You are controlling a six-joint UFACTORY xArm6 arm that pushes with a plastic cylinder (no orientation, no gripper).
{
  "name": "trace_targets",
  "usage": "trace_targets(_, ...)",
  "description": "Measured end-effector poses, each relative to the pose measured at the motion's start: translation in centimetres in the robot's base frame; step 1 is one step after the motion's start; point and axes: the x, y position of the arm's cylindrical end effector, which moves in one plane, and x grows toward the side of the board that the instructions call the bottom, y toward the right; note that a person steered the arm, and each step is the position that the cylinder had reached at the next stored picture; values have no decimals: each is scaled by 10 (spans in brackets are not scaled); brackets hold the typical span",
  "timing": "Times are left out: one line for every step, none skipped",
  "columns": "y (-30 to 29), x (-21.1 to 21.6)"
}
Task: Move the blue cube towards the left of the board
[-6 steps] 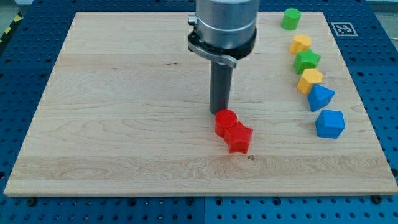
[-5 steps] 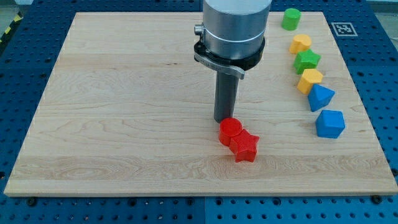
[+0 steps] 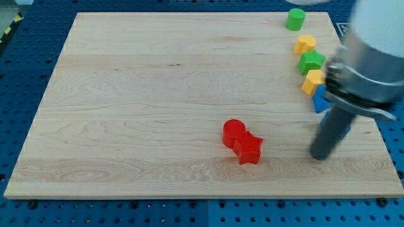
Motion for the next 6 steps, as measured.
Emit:
trace_targets(74, 4)
trace_targets(101, -16)
trace_targets(100, -18)
trace_targets(93, -32)
trace_targets(71, -41)
trace_targets(36, -48)
